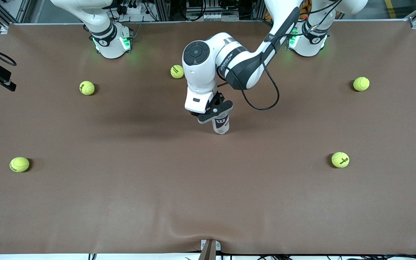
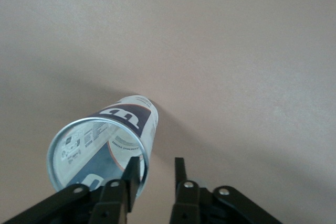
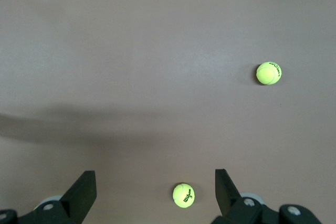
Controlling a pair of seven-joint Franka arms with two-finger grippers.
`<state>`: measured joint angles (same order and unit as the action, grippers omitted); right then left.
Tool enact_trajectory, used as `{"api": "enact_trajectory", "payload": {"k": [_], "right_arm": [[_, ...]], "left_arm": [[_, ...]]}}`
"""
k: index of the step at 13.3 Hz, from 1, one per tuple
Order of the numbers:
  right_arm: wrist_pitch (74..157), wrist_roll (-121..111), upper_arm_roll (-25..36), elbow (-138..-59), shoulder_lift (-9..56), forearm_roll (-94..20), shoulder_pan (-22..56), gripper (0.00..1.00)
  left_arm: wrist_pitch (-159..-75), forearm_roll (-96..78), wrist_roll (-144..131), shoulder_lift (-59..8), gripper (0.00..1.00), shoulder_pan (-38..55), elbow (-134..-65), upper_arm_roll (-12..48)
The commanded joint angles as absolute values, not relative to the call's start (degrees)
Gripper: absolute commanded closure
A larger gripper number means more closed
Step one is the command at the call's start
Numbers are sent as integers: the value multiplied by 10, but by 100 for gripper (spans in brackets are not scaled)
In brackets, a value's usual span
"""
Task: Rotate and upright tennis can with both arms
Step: 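Lift and rotate the can upright with the left gripper, set it down, then open the left gripper and lift it off the upright can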
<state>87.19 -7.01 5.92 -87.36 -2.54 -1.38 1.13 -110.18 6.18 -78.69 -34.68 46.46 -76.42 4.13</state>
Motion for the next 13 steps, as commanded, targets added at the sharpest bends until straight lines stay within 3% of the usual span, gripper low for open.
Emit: {"api": "enact_trajectory", "payload": {"k": [1,2,5,13], "right_arm": [[865,-63,57,-867,-25,-17,7,0],[865,-63,57,-867,-25,-17,7,0],[865,-63,57,-867,-25,-17,8,0],[865,-63,57,-867,-25,-17,7,0]], "left_arm": [[-1097,58,-794,-341,25,466,-763,40],[-1096,57,-794,-339,23,466,-763,41],[-1081,56,-792,-327,1,466,-762,42],[-1056,54,-699,-277,0,393,-760,42]]}}
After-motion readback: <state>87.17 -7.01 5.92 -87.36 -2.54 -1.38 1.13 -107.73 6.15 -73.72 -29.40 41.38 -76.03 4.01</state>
